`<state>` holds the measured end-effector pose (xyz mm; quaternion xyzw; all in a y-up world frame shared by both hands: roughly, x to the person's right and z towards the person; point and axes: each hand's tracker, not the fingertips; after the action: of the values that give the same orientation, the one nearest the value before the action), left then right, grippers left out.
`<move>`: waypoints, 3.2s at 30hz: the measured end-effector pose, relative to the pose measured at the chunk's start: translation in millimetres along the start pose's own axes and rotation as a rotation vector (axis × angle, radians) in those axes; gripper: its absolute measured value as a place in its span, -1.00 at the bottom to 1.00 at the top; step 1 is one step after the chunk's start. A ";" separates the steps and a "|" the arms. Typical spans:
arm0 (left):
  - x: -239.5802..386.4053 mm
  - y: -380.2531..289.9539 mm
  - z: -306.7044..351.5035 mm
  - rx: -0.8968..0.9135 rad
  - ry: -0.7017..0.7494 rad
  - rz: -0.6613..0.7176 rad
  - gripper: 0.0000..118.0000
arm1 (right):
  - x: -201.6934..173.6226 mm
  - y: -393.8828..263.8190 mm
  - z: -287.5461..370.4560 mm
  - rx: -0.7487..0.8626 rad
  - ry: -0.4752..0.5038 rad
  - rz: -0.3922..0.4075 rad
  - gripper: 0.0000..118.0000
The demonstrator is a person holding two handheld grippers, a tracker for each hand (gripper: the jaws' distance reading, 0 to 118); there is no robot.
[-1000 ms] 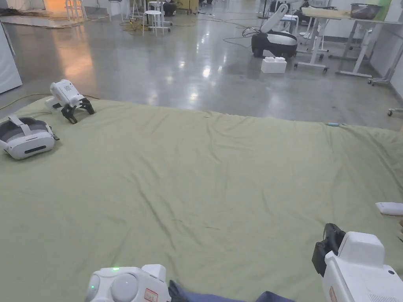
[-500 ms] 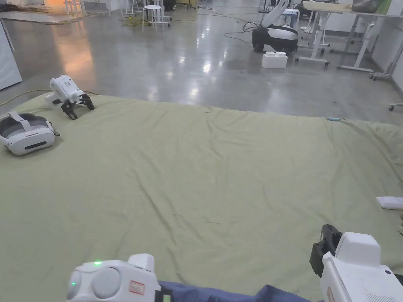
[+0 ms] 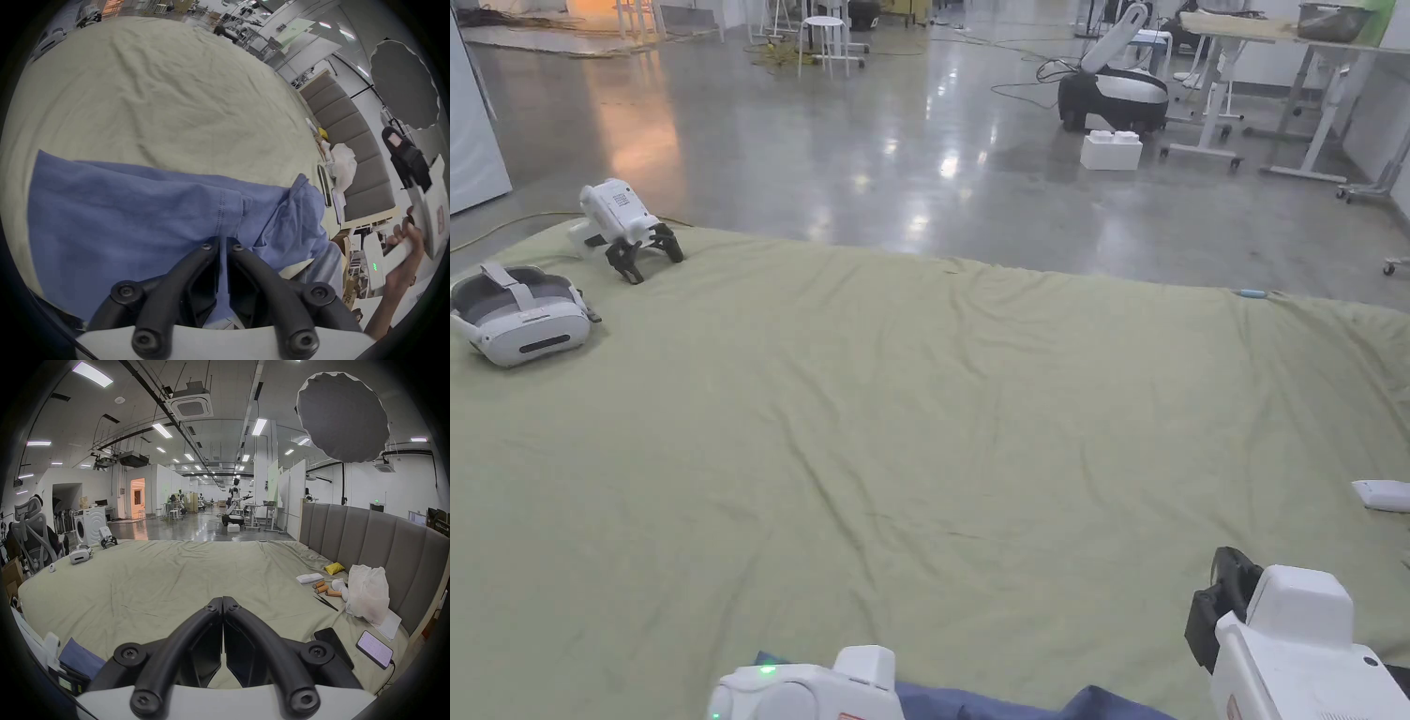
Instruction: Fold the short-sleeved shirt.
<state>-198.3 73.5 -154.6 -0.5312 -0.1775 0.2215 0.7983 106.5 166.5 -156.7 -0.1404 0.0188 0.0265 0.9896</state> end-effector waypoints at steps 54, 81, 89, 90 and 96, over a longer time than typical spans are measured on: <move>-75.6 36.6 205.8 0.286 0.375 -0.063 -0.87 | -10.9 11.1 -11.0 -0.008 0.072 -0.036 -1.00; 85.4 -0.1 -32.9 0.004 0.390 -0.316 -0.23 | 15.6 -9.9 -8.8 -0.051 0.119 -0.099 -1.00; 65.2 12.7 35.5 0.088 0.103 -0.159 0.13 | 13.8 -7.2 -5.8 -0.060 0.097 -0.070 -1.00; 60.8 15.5 45.6 0.114 0.085 -0.124 0.12 | 15.4 -7.4 -5.2 -0.061 0.096 -0.072 -1.00; 47.7 21.4 38.7 0.128 0.146 -0.090 -0.90 | 10.8 -8.8 -7.5 -0.072 0.092 -0.071 -1.00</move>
<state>-182.0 136.4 -157.7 -0.4853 -0.1279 0.1571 0.8506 117.6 156.5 -162.0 -0.1775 0.0583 -0.0144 0.9823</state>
